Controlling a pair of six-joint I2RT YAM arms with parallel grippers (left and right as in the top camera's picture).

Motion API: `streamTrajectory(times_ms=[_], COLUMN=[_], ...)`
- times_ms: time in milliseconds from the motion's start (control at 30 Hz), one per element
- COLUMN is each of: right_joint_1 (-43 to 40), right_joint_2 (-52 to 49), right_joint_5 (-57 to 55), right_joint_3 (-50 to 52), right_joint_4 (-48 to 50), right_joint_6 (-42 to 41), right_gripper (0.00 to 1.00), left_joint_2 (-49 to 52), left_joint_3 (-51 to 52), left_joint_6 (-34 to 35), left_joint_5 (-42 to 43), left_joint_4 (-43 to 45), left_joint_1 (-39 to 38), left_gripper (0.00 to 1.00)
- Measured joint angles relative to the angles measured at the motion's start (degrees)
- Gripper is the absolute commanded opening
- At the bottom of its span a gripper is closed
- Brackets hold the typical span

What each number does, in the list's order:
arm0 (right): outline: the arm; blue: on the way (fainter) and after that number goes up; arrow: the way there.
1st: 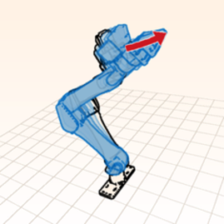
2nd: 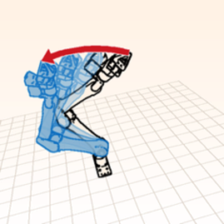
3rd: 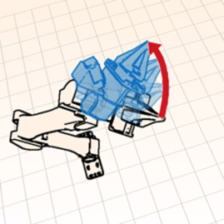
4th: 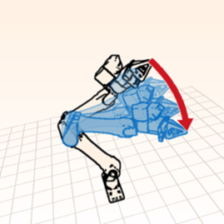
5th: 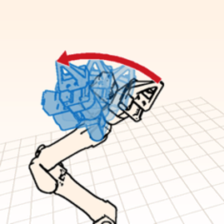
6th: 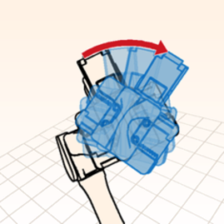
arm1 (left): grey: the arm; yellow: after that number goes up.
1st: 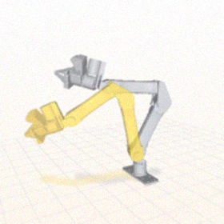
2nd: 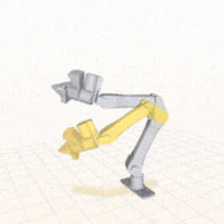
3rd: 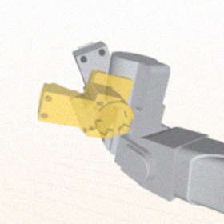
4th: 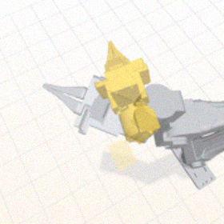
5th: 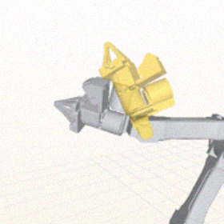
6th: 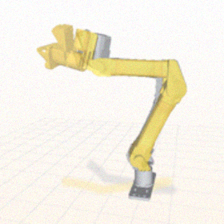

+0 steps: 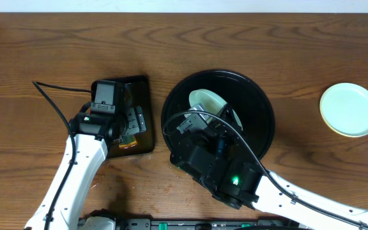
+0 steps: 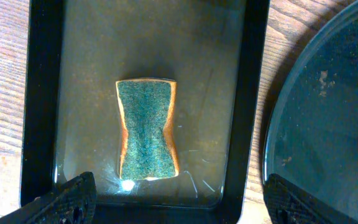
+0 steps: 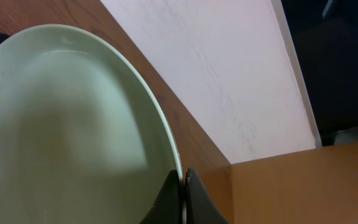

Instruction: Clean dirty plates on tray and stack at the side

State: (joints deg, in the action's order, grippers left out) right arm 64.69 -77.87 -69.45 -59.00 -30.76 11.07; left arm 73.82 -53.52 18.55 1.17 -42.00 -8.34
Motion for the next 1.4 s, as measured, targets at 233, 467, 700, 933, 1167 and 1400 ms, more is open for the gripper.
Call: streamTrajectory(times_ms=[233,467,700,933,1167,1400], right_joint_1=[0.0,-0.4,-15.5,-42.2,-47.7,-27.8], right_joint_2=[0.0,0.0,0.1,5.6,7.2,12.0], right_joint_5=[0.0,0.7,19.6,49.2,59.3,42.3], right_joint_3=[0.0,0.0,0.0,0.0,0.0,0.1], right_joint_4=[0.0,-0.2,-4.0,-6.0,-6.5,-5.4], right_joint_6=[0.0,-1.7,-16.9,-26.0,-23.1,-16.5], right_gripper=[0.01,0.01,0.01,0.01,0.01,0.01], left_joint_2=[0.0,0.0,0.0,0.0,0.0,0.0], left_joint_3=[0.0,0.0,0.0,0.0,0.0,0.0], left_joint_6=[0.0,0.0,0.0,0.0,0.0,0.0], left_joint_5=[0.0,0.0,0.0,0.0,0.0,0.0], left_joint_4=[0.0,0.0,0.0,0.0,0.0,0.0], left_joint_1=[0.0,0.0,0.0,0.0,0.0,0.0], left_gripper=[0.87,0.87,0.87,0.87,0.87,0.87])
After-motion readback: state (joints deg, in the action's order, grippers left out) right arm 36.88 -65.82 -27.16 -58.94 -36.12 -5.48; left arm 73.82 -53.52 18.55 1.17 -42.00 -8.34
